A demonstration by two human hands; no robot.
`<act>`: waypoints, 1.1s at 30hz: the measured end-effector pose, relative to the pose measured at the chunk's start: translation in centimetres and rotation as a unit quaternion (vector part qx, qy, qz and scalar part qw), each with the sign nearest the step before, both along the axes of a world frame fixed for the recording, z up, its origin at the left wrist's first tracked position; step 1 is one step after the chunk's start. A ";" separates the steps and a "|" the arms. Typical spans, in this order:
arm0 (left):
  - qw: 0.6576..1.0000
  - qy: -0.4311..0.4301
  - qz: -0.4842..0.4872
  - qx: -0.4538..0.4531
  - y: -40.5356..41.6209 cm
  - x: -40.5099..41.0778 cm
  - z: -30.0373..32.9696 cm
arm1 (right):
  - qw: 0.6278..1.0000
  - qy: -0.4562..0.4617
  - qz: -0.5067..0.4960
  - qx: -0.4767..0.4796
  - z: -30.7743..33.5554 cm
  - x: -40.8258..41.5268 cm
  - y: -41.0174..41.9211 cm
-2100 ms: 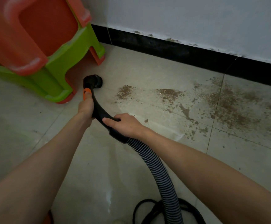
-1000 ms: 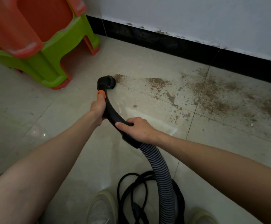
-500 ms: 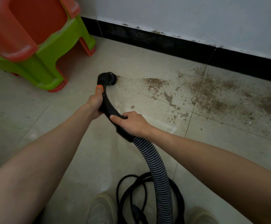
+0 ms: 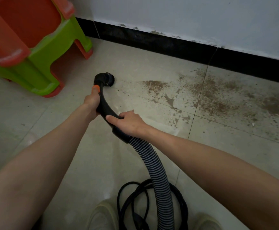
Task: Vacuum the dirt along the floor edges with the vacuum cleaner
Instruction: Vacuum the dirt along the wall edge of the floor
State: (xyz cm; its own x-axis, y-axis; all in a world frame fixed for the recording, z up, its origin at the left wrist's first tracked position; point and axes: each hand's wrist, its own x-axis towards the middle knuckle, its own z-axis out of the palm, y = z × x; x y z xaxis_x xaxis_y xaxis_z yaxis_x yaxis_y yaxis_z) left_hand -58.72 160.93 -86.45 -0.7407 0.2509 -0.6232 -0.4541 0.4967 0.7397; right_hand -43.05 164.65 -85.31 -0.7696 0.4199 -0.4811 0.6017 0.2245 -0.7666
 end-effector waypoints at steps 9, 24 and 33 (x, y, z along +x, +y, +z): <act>0.995 -0.018 -0.094 0.005 1.8 3.2 -0.6 | 0.999 0.006 -0.051 -0.008 -0.6 4.1 0.0; 0.972 -0.005 -0.233 0.007 8.4 11.1 -1.7 | 0.979 0.019 -0.203 -0.004 -1.4 12.4 1.8; 0.954 -0.022 -0.296 0.032 11.9 15.5 -1.7 | 0.961 0.010 -0.275 0.021 -1.4 16.1 3.4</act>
